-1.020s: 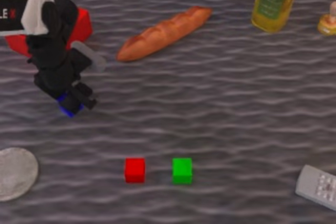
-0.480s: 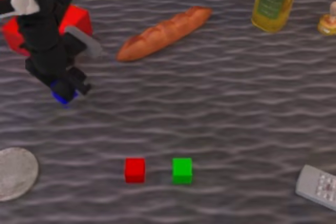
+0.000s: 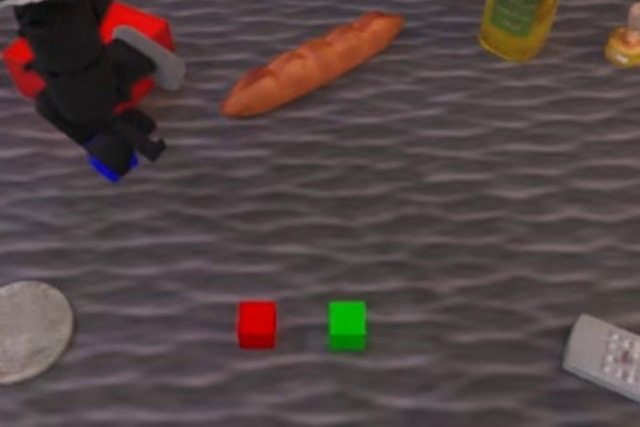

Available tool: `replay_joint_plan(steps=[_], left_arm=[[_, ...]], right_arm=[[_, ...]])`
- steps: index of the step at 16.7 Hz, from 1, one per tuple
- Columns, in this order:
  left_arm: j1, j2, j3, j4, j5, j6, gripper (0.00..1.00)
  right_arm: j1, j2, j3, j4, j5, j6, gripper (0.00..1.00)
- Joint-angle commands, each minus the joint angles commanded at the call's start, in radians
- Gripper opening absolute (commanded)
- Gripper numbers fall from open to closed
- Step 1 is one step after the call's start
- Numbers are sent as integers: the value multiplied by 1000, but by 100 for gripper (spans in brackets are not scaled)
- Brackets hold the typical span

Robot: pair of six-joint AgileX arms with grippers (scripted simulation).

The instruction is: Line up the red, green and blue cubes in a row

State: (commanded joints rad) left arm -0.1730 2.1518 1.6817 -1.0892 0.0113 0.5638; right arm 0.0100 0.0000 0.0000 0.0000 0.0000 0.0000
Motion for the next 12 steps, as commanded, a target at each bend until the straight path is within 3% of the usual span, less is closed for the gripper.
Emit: replay_joint_plan(steps=[3, 6, 12], left_arm=[[-42, 16, 30, -13, -1, -64, 0], [-133, 52, 89, -44, -3, -218, 0], [-399, 140, 236, -132, -8, -737, 0]], right_arm=[[0, 0, 0, 0, 0, 0, 100], [0, 0, 0, 0, 0, 0, 100], [0, 0, 0, 0, 0, 0, 100]])
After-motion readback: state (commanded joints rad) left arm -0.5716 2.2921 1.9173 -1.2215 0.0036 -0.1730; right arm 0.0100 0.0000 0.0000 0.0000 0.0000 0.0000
